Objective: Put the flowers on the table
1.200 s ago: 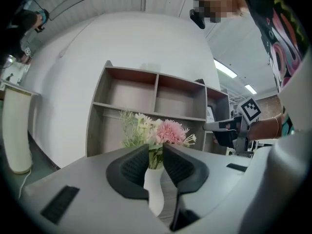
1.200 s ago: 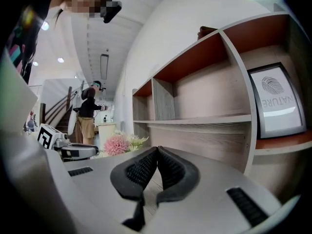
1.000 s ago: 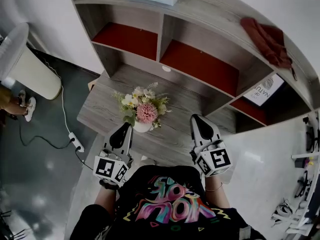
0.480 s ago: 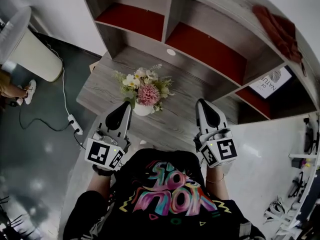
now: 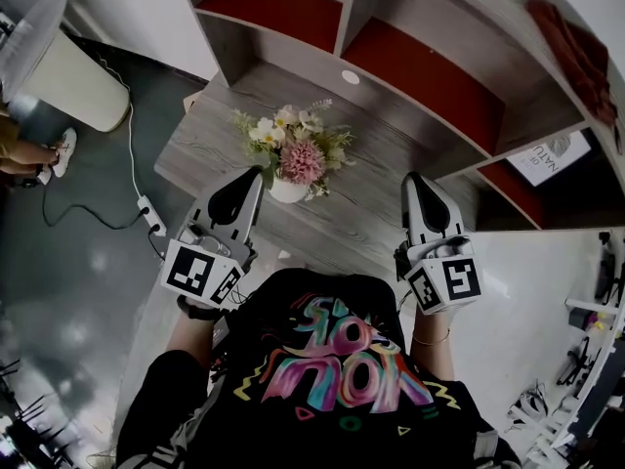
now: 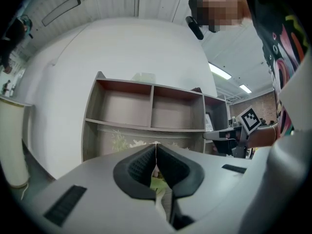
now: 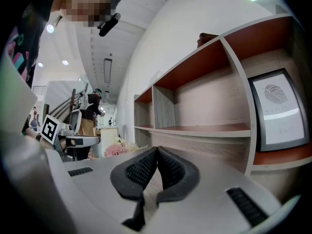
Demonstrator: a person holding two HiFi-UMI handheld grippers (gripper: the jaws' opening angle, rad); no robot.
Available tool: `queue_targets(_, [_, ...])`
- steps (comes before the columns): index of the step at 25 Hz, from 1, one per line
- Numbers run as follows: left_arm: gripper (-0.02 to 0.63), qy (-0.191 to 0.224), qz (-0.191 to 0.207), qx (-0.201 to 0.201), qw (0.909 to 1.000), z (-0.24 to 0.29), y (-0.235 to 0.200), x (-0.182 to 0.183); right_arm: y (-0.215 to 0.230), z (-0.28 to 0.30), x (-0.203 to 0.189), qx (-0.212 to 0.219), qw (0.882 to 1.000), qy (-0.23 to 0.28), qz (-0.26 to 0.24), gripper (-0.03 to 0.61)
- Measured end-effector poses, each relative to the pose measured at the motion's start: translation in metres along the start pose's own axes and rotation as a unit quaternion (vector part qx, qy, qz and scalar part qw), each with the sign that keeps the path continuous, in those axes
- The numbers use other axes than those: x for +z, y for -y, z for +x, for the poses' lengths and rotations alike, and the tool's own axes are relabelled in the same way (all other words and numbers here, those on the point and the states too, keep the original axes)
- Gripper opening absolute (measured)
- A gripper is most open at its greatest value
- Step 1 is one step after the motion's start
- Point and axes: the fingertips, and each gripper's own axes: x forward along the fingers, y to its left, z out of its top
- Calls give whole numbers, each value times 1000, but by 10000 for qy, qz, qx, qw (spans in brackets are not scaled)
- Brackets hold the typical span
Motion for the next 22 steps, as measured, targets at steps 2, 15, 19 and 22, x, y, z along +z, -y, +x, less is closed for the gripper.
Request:
queue_targets(2, [26,-17,3,15,10000,1,-4,1,-1,2,0,34,10000,-9,-3,14])
queue_targets(15, [26,-46,57,31,10000,7,-12,1,-4,8,1,114,9999,-71,-103,14])
queue_targets(19, [26,-80,79,27,9999,8,-12,-1,-6,10,-2,135,9997,-128,-124,14])
queue_targets(22, [26,-96,103,20,9999,7,-12,-2,-7,9,-3,137,9998,-123,-106,14])
